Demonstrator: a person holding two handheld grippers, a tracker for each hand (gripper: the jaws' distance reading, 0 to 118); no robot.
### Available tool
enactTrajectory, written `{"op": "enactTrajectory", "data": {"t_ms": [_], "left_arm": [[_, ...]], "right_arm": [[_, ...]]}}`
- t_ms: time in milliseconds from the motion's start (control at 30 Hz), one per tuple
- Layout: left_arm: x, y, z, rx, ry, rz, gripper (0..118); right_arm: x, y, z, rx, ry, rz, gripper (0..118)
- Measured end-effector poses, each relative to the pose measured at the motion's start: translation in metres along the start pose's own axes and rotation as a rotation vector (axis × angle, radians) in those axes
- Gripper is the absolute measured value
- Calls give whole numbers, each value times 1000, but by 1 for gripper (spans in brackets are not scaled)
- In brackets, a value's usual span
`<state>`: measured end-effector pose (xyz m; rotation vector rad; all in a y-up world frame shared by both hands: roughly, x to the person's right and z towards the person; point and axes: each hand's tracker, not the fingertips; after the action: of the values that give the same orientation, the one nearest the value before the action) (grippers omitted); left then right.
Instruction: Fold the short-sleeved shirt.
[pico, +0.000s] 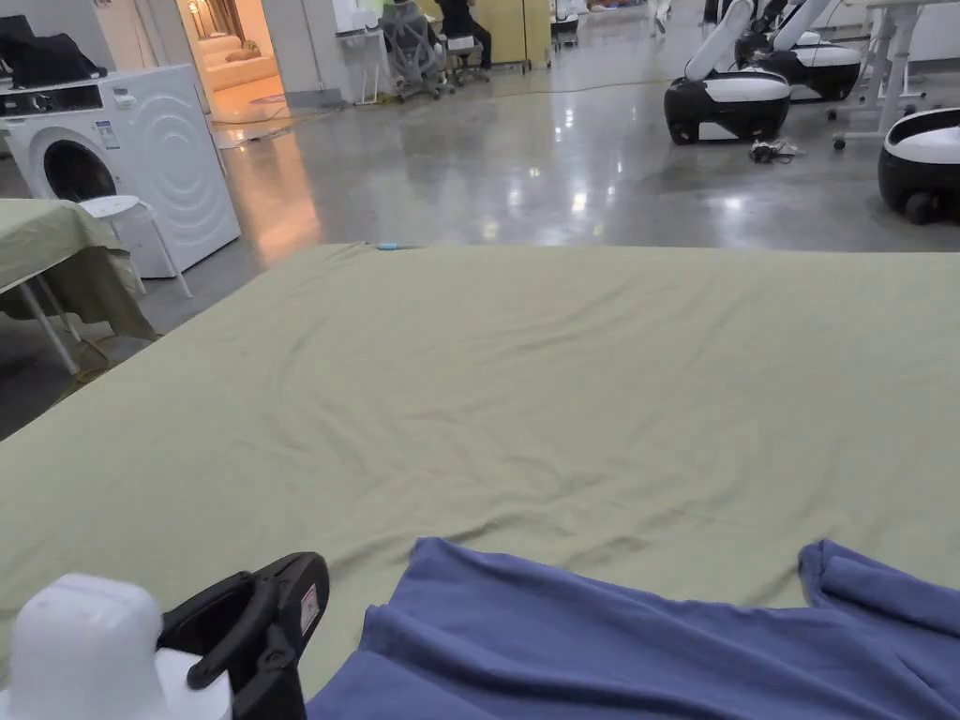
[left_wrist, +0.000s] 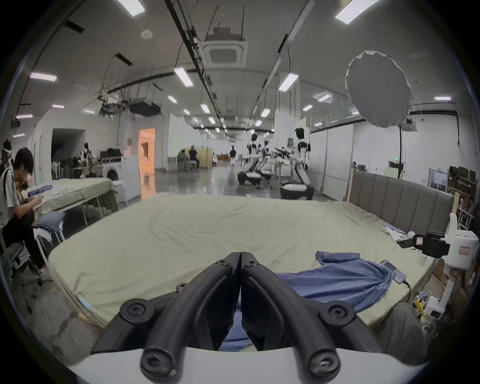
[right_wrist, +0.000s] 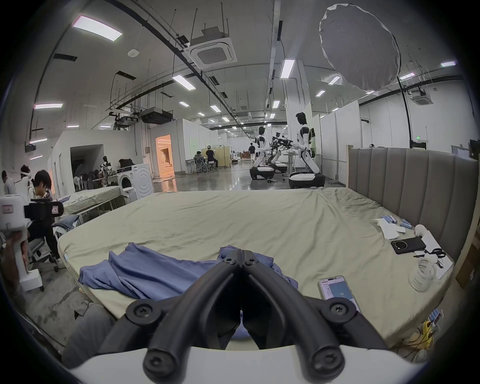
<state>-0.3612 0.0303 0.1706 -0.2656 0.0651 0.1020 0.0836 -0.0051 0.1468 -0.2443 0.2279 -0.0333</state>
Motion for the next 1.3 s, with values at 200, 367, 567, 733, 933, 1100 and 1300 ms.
{"op": "enactTrajectory", "data": {"t_ms": [200, 367, 567, 733, 933, 1100, 1300], "left_arm": [[-32, -6, -97, -220, -141, 123, 68], [-46, -12, -205, -410, -108, 151, 68], [-50, -34, -305, -702, -23, 153, 66], [-45, -47, -336, -798, 56, 78, 35], [-33, -55, -344, -829, 43, 93, 9], [-27, -60, -352, -846, 57, 30, 7], [-22, -55, -347, -883, 48, 37, 7]], "right_arm": [[3, -7, -2, -21, 4, -9, 0], [6, -11, -1, -63, -9, 22, 0], [20, -20, -6, -129, -39, 1, 0], [26, -27, -11, -162, -54, 17, 0], [34, -35, -26, -191, -54, -8, 0], [46, -18, -47, -193, -45, -41, 0], [86, 20, -141, -403, 4, -110, 94]]}}
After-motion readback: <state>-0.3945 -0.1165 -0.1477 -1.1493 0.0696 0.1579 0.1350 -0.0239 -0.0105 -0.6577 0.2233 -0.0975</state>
